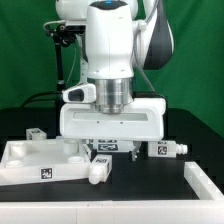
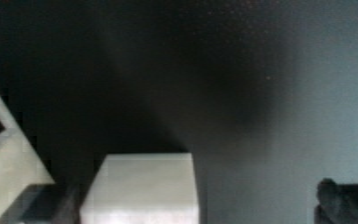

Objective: Assemble one leg

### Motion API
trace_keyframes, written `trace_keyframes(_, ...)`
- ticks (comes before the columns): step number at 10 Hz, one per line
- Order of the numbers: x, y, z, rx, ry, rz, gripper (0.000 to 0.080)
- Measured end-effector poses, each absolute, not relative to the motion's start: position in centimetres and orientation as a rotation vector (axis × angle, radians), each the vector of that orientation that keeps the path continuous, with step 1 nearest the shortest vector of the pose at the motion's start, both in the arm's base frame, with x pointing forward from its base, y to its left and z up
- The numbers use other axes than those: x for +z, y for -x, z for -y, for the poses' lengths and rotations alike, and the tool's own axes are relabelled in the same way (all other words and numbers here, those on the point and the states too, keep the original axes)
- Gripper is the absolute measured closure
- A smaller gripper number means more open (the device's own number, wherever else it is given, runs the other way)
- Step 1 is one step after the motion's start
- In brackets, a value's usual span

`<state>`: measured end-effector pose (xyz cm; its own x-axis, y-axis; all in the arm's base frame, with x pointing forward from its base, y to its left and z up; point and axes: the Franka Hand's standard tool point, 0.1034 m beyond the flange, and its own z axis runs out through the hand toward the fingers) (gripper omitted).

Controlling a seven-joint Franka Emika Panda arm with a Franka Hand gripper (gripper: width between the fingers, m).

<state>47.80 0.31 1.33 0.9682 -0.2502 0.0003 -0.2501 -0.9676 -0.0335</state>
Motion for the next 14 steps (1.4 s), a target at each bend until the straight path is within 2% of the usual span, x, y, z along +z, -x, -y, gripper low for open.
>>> trace_keyframes(3, 1.0, -47.8, -0.4, -0.004, 3.085, -0.386, 0.0151)
trace_keyframes(4, 1.0, -47.8, -0.4, -0.004, 3.085, -0.385, 0.0263)
trace_keyframes(5, 1.0, -47.8, -0.4, -0.004, 3.085, -0.384, 0.0263)
trace_keyframes(6, 1.0, -47.8, -0.4, -0.004, 3.085, -0.382, 0.0446)
trace_keyframes(7, 1.0, -47.8, -0.4, -0.004, 3.086, -0.381, 0.0509)
trace_keyframes(11, 1.1, -47.5, -0.6, 0.008, 3.081, -0.403, 0.0509)
trace_keyframes(14, 3.1, -44.3, -1.0, 0.121, 3.05, -0.501, 0.0509)
